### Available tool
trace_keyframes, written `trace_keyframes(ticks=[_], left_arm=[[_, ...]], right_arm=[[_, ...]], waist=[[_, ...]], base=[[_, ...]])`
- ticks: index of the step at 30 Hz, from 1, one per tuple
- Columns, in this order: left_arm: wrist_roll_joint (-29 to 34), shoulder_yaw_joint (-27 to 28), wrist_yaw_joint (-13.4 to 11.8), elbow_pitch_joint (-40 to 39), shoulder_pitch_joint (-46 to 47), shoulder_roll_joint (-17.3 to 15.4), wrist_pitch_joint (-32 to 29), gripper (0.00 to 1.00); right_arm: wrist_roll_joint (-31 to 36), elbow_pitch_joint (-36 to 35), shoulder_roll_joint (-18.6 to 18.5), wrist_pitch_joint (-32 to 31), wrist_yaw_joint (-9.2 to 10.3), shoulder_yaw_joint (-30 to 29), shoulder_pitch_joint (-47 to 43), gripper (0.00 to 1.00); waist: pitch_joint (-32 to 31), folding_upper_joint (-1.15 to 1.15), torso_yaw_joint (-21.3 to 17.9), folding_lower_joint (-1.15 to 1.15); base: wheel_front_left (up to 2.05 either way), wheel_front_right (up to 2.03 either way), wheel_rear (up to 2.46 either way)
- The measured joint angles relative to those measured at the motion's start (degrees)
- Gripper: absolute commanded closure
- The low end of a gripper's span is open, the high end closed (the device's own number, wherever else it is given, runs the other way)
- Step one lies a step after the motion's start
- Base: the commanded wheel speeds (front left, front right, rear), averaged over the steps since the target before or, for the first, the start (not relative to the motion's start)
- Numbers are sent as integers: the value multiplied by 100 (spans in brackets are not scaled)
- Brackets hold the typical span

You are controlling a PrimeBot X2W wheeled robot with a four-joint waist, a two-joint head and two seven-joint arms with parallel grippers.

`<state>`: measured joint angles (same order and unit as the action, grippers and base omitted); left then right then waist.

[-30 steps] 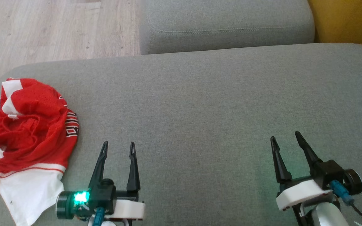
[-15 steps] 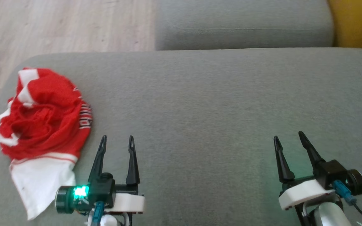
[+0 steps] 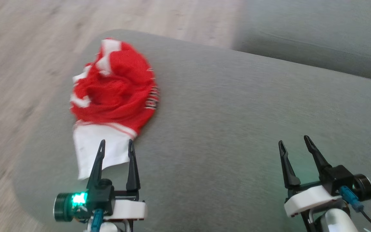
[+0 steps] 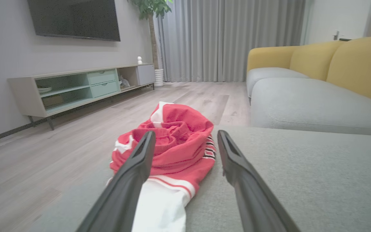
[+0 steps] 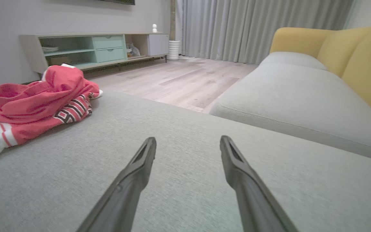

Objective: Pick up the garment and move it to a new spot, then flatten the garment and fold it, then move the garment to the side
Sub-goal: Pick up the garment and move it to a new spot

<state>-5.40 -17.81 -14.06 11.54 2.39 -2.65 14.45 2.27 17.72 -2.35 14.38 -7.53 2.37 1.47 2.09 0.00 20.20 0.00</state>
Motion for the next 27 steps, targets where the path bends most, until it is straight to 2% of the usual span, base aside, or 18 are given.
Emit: trace_keyframes(ticks=[8, 15, 19, 23, 25, 27], left_arm=[[-80, 89, 47, -223, -193, -7, 1, 0], [9, 166, -164, -350, 70, -5, 1, 0], [102, 353, 2, -182, 1073, -33, 21, 0], [100, 478, 316, 698, 2532, -171, -25, 0], [92, 495, 465, 1234, 3270, -229, -353, 0], [27, 563, 511, 1711, 3956, -221, -760, 0]], right_arm=[[124, -21, 1, 0, 0, 75, -17, 0], [307, -164, -1, 0, 0, 97, -9, 0], [455, -335, -142, 0, 0, 110, 48, 0], [488, -505, -595, 0, 0, 110, 176, 0], [488, -611, -800, 0, 0, 108, 268, 0], [488, -720, -991, 0, 0, 114, 360, 0]], waist=[[54, 0, 839, 0], [473, 0, 923, 0], [814, 0, 841, 0], [1226, 0, 729, 1], [1444, 0, 664, 1], [1671, 0, 594, 2]], base=[[0, 0, 0], [0, 0, 0], [0, 0, 0], [0, 0, 0], [0, 0, 0], [0, 0, 0]])
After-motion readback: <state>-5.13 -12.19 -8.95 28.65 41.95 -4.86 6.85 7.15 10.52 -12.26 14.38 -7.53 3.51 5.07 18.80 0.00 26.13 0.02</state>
